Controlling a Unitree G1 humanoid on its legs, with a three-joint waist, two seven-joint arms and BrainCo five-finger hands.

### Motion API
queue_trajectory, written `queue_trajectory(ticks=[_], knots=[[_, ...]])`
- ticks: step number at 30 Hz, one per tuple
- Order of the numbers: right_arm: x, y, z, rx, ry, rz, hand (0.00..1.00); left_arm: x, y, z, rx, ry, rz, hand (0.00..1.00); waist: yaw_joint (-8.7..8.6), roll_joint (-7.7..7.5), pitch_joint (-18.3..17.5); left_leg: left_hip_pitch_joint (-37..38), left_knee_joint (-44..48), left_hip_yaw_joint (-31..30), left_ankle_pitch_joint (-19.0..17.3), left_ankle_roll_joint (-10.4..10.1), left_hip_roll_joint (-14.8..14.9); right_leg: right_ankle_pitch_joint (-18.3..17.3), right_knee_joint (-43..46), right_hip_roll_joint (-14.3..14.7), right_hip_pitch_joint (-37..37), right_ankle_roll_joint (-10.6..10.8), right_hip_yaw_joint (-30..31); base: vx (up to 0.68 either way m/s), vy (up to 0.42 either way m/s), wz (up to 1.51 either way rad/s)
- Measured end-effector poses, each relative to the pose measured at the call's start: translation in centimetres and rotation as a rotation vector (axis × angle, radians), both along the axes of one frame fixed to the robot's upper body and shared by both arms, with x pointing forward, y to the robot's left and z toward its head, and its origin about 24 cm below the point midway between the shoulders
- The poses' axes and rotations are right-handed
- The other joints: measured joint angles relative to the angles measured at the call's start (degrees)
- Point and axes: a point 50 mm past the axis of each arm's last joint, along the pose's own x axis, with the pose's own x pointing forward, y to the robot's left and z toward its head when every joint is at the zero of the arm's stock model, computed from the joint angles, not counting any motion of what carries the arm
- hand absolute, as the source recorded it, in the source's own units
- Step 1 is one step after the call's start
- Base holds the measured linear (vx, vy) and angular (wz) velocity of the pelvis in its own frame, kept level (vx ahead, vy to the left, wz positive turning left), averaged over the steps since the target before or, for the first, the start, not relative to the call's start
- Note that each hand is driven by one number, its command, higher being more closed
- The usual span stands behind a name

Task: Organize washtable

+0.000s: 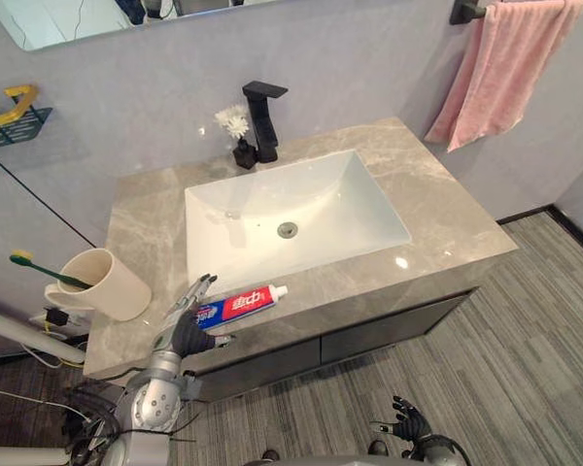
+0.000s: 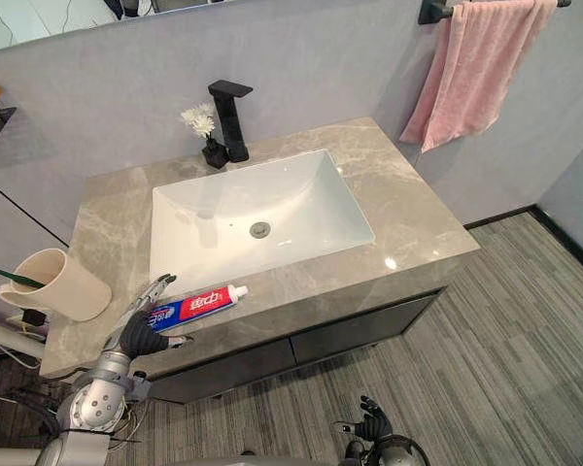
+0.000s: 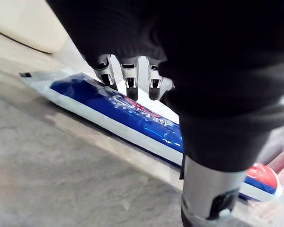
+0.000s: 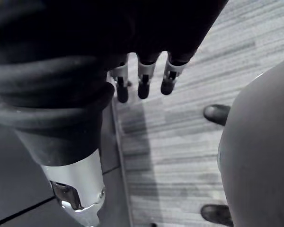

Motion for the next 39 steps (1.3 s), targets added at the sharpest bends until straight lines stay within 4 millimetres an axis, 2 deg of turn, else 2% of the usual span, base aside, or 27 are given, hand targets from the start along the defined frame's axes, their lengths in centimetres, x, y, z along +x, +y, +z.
queue_trajectory(ticks=[13,14,18,19,24,26,31,37,38,39], knots=[[0.7,-0.5,0.6,-0.001,-0.048,-0.007,0.00,0.1,0.5,0.5,0.032,-0.014,-0.027,0.00,-0.63,1.23,2.13,-2.01,0.92,0.11,-0.31,-0.01,-0.01,0.00,0.87,-0.05,-2.31,0.00,0.88,0.00,0.002,-0.01],[0.9,-0.6,0.7,-0.001,-0.056,-0.007,0.00,0.1,0.6,0.6,0.040,-0.017,-0.031,1.00,-0.94,1.29,2.24,-2.98,1.40,0.10,-0.36,0.07,-0.04,0.01,1.11,-0.13,-3.12,-0.02,0.91,0.00,0.000,0.00],[1.4,-0.7,1.1,-0.004,-0.088,-0.009,0.00,0.5,0.7,1.0,0.049,-0.050,-0.029,1.00,-1.49,1.68,3.51,-4.98,2.35,0.13,-0.45,0.12,-0.04,0.13,1.86,-0.22,-5.22,-0.16,1.09,-0.03,-0.003,-0.02],[1.5,-0.7,1.2,-0.007,-0.092,-0.008,0.00,0.6,0.6,1.2,0.049,-0.068,-0.031,1.00,-1.32,1.37,4.21,-5.74,2.68,0.13,-0.44,0.12,-0.04,0.19,1.95,-0.27,-5.92,-0.20,1.52,-0.04,-0.004,-0.01],[1.8,-1.3,1.5,-0.030,-0.107,0.003,0.00,1.2,-0.2,1.8,0.046,-0.149,-0.032,1.00,0.23,1.96,5.15,-9.63,4.00,-0.01,-0.31,0.25,-0.07,0.97,2.33,-0.49,-9.26,-0.33,1.56,-0.05,-0.010,0.01],[1.9,-1.4,1.8,-0.036,-0.126,0.009,0.00,1.3,-0.5,1.9,0.044,-0.164,-0.027,1.00,0.32,2.02,5.17,-10.41,4.10,-0.14,-0.24,0.33,-0.14,1.03,2.70,-0.61,-10.06,-0.30,1.35,-0.05,-0.011,0.05],[2.4,-1.0,2.7,-0.062,-0.173,0.067,0.00,2.0,-0.9,2.7,0.042,-0.224,-0.031,1.00,0.48,1.34,5.53,-12.72,3.58,-0.14,0.60,0.33,-0.09,1.18,3.46,-1.11,-12.56,-0.36,0.86,-0.06,-0.019,0.07],[1.9,-1.2,2.8,-0.083,-0.170,0.087,0.00,2.2,-0.8,3.0,0.078,-0.245,-0.024,1.00,0.63,0.90,5.80,-12.99,3.49,0.29,0.63,0.34,-0.18,1.36,3.82,-1.79,-13.02,-0.22,0.80,-0.01,-0.004,-0.01],[1.9,-1.0,2.8,-0.084,-0.169,0.098,0.00,2.2,-0.8,3.1,0.084,-0.255,-0.016,0.00,0.61,0.67,5.95,-12.87,3.50,0.40,0.64,0.33,-0.18,1.39,3.87,-1.82,-12.98,-0.19,0.78,0.00,0.000,0.00],[1.9,-1.0,2.8,-0.083,-0.169,0.099,0.00,2.1,-0.8,3.1,0.086,-0.257,-0.014,0.00,0.60,0.57,6.02,-12.83,3.51,0.40,0.64,0.34,-0.18,1.39,3.88,-1.82,-12.93,-0.19,0.77,0.00,0.000,0.00]])
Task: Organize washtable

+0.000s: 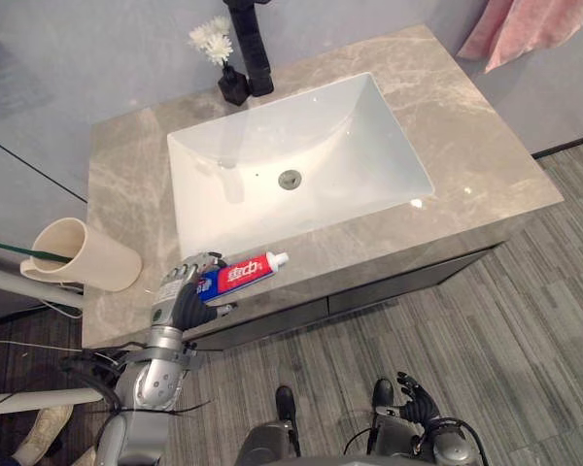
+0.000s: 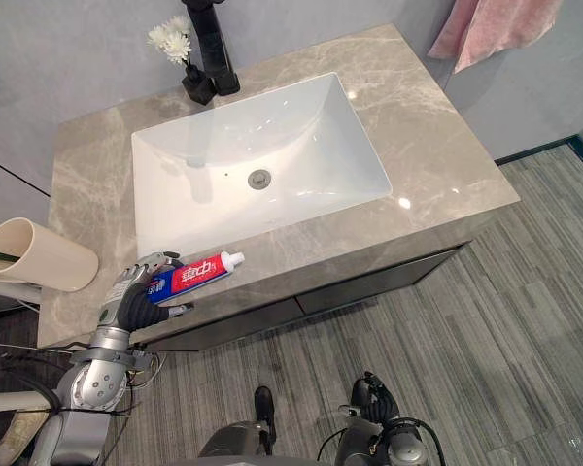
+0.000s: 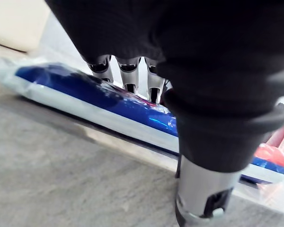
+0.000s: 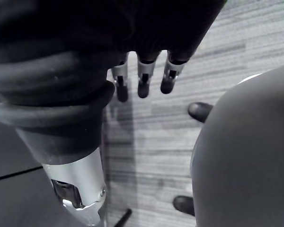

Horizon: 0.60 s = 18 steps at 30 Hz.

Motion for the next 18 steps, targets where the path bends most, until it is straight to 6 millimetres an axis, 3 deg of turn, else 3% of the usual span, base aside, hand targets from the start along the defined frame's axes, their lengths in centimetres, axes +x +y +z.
queue_trajectory(ticks=[9,18], knots=[[0.1,2.1,-0.2,0.051,-0.016,-0.014,0.00,-0.3,-0.6,1.0,-0.044,-0.086,0.066,0.00,-0.37,-2.48,1.78,1.25,0.05,0.02,0.57,0.52,-0.02,0.00,0.27,-0.03,1.17,-0.01,-0.39,0.00,-0.001,0.00],[0.3,2.4,-0.2,0.062,-0.020,-0.017,0.00,-0.4,-0.7,1.0,-0.178,-0.092,0.111,0.00,-0.57,-2.43,1.93,1.70,0.03,0.18,0.98,0.54,0.05,-0.10,1.07,0.14,1.13,-0.14,-0.31,0.00,0.000,0.00]])
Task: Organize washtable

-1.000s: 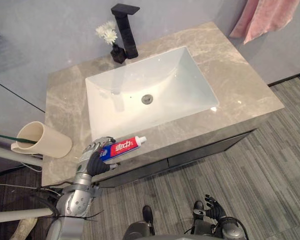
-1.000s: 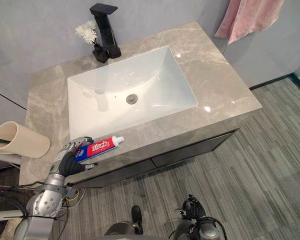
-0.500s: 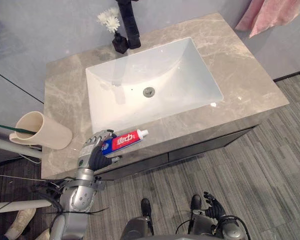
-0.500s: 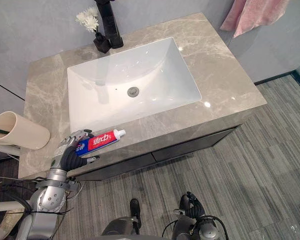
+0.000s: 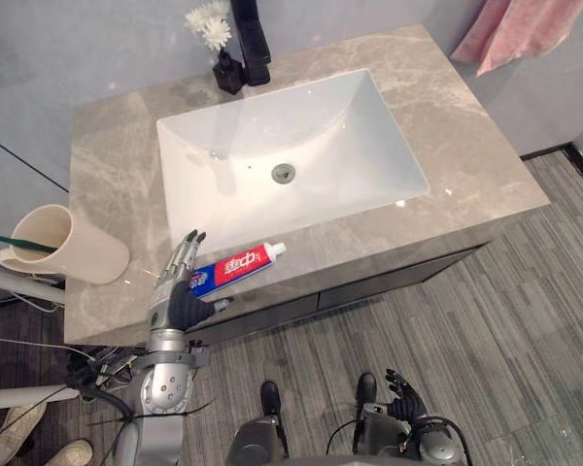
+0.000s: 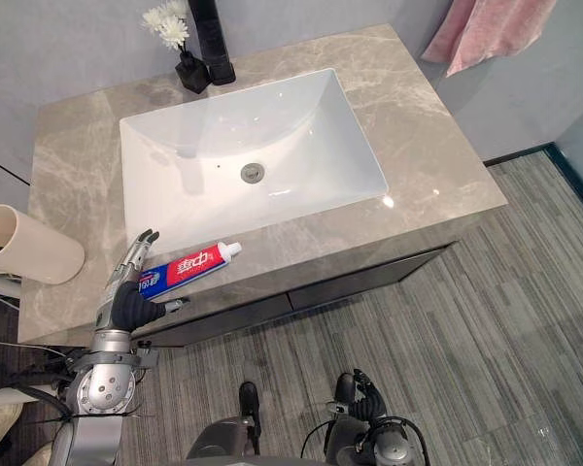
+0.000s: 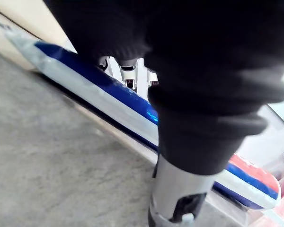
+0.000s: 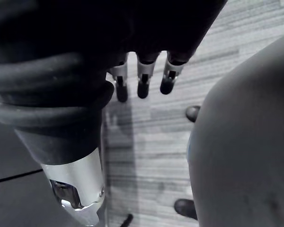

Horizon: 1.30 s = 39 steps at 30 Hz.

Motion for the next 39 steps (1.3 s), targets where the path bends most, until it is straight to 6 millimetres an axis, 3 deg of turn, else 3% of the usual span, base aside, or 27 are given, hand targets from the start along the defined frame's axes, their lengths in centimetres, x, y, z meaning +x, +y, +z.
queue_trajectory(ticks=[20,28,35,36,39], knots=[[-0.5,-0.6,-0.4,-0.003,0.023,-0.032,0.00,0.2,0.1,-0.1,-0.059,0.030,0.031,0.00,0.20,1.07,-0.42,2.39,-1.42,0.13,0.72,-0.34,0.14,-0.04,-0.25,0.62,1.73,-0.09,0.23,0.00,0.000,0.00],[-0.7,-1.3,-0.5,-0.015,0.031,-0.054,0.00,0.0,0.9,-0.3,-0.061,0.049,0.076,0.00,0.45,2.95,-1.55,2.72,-1.66,0.06,0.85,-0.54,0.46,0.05,-0.71,0.95,2.17,-0.35,0.11,0.00,0.000,0.00],[-1.1,-1.8,-0.7,-0.024,0.050,-0.069,0.00,-0.4,2.9,2.1,-0.044,-0.073,0.173,0.00,1.57,4.02,-2.55,2.88,-1.83,-0.22,0.90,-0.63,0.79,0.16,-1.51,1.27,2.92,-0.48,-0.47,0.00,-0.011,0.03],[-1.1,-1.9,-0.7,-0.027,0.051,-0.068,0.00,-0.4,2.8,2.2,-0.045,-0.077,0.170,1.00,1.74,4.18,-2.69,2.85,-1.90,-0.29,0.90,-0.63,0.79,0.16,-1.63,1.45,2.97,-0.48,-0.55,0.00,0.000,0.00],[-1.2,-1.9,-0.8,-0.027,0.057,-0.069,0.00,-0.4,2.8,2.3,-0.042,-0.076,0.166,1.00,1.71,4.26,-2.80,2.80,-1.99,-0.25,0.89,-0.64,0.78,0.20,-1.94,1.64,3.03,-0.53,-0.56,0.00,0.000,0.00]])
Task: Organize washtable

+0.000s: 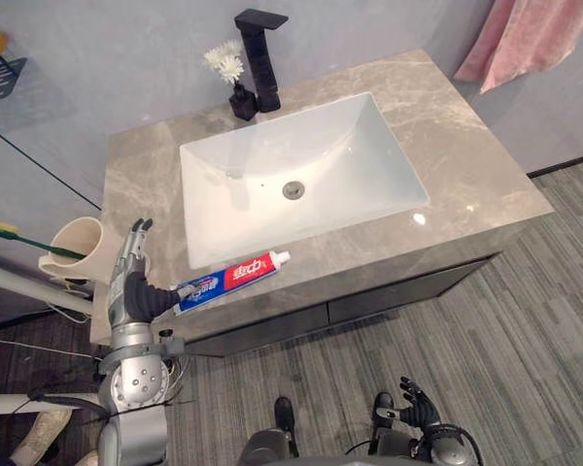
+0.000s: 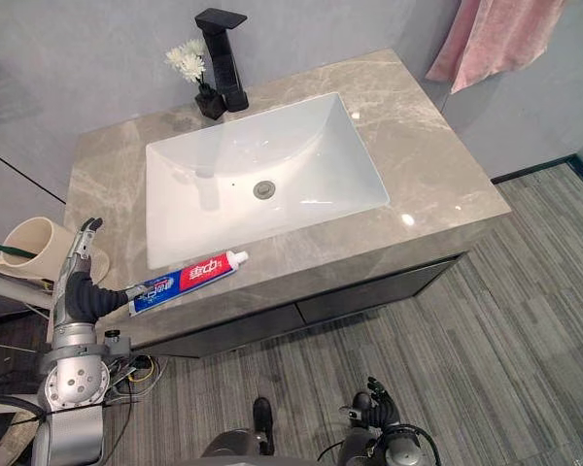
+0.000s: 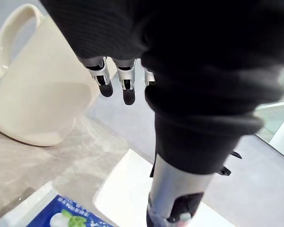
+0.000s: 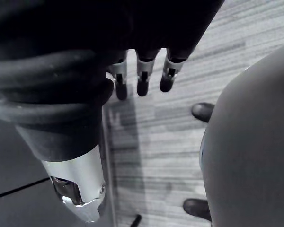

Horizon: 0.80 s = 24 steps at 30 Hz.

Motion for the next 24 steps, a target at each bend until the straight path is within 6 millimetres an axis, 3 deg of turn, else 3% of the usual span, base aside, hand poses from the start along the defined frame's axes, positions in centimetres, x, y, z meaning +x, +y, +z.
queue_trajectory(ticks=[5,6,10,14,24], knots=[[0.0,0.0,0.0,0.000,-0.001,0.001,0.00,0.4,-1.2,-0.2,0.089,0.043,-0.095,1.00,0.06,-0.05,-0.03,-0.23,0.00,0.09,-0.01,-0.01,0.06,0.03,-0.36,0.08,-0.08,-0.03,0.36,0.00,0.000,0.00],[0.0,0.0,0.0,0.000,-0.001,0.001,0.00,0.5,-1.8,-0.6,0.110,0.074,-0.146,0.00,0.06,-0.10,-0.04,-0.37,0.00,0.14,-0.01,-0.02,0.04,0.15,-0.57,0.08,-0.18,-0.08,0.56,0.00,0.000,0.00],[0.1,0.0,0.0,0.000,-0.001,0.003,0.00,0.6,-3.1,-0.9,0.147,0.120,-0.272,0.00,0.13,-0.25,-0.12,-1.16,0.10,0.34,-0.03,-0.02,0.00,1.31,-2.36,0.09,-0.32,-0.18,0.98,-0.01,-0.012,-0.04],[0.0,-0.3,-0.1,-0.003,0.006,0.000,0.00,0.1,-4.1,-2.7,0.184,0.243,-0.408,0.00,-0.02,-0.29,-0.10,-1.30,0.11,0.24,-0.06,-0.03,-0.01,1.66,-3.12,0.13,-0.30,-0.16,1.27,-0.01,-0.007,-0.03],[0.3,-0.4,-0.4,-0.003,0.024,0.007,0.00,-0.2,-3.4,-2.5,0.295,0.276,-0.468,0.00,-0.23,-0.43,-0.02,-1.76,0.09,-0.13,-0.09,0.02,-0.50,1.77,-3.25,0.08,-0.63,-0.05,1.28,0.00,0.000,0.00]])
